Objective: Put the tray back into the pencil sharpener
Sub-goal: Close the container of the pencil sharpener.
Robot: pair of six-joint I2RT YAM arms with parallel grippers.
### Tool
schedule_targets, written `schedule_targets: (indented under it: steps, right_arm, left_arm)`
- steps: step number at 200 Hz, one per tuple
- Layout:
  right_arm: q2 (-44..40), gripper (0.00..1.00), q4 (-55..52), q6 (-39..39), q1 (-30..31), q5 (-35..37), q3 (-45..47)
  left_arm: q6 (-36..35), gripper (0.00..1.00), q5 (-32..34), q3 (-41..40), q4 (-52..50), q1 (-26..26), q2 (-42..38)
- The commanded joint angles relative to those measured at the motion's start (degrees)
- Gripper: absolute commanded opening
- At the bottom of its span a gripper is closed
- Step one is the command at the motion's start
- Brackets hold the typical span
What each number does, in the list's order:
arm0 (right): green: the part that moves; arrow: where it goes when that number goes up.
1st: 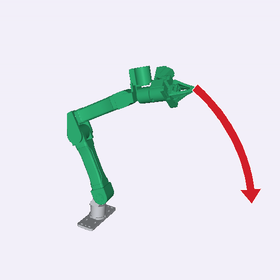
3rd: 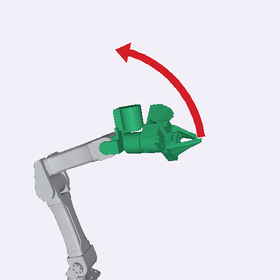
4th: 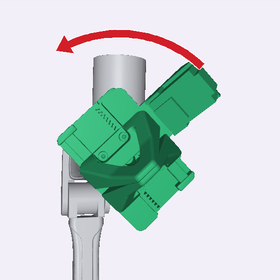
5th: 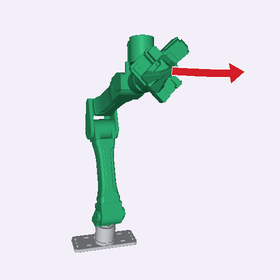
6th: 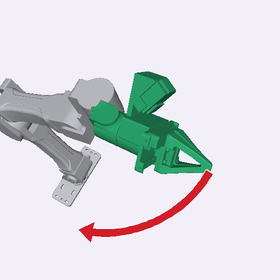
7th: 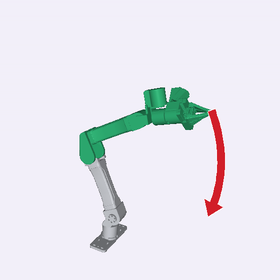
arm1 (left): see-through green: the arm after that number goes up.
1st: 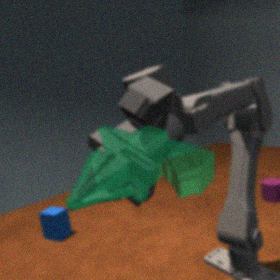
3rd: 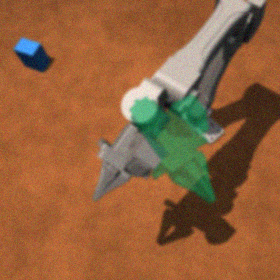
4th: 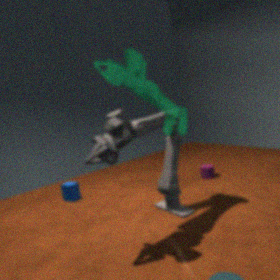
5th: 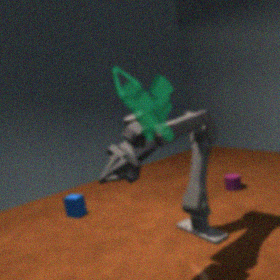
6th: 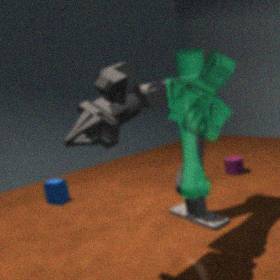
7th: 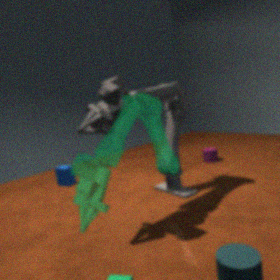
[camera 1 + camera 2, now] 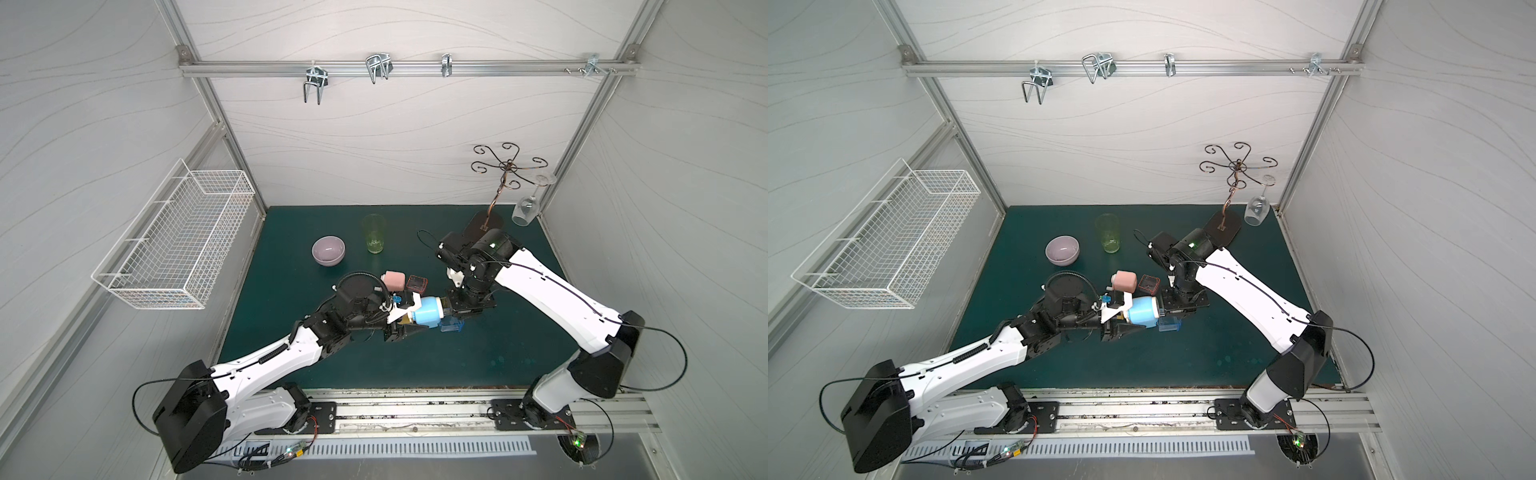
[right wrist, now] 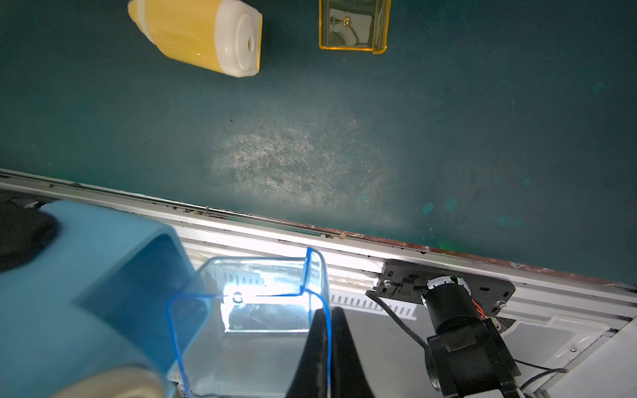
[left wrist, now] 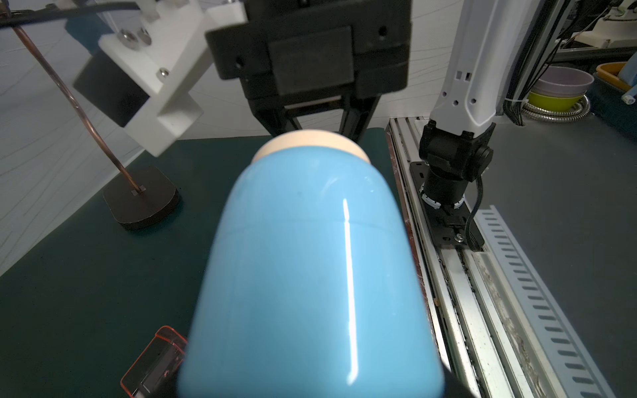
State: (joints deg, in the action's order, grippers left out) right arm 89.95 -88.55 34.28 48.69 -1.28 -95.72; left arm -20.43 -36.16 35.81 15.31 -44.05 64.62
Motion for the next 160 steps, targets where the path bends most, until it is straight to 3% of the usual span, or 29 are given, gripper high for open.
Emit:
schedule_targets:
  steps: [1, 70, 160]
  right_arm:
    - [0.6, 0.0, -0.6, 1.2, 0.5, 0.3, -1.3]
    - [1.1, 0.0, 1.5, 2.2, 0.5, 0.1, -2.7]
    - [-2.7, 0.0, 13.3, 5.5, 0.8, -7.3, 0.3]
  left_arm:
    - [1.9, 0.0, -0.6, 0.6, 5.3, -0.3, 0.1]
    - [3.3, 0.0, -2.3, 2.1, 2.6, -0.3, 1.3]
    - [6.5, 0.0, -0.1, 3.9, 2.6, -0.5, 4.1]
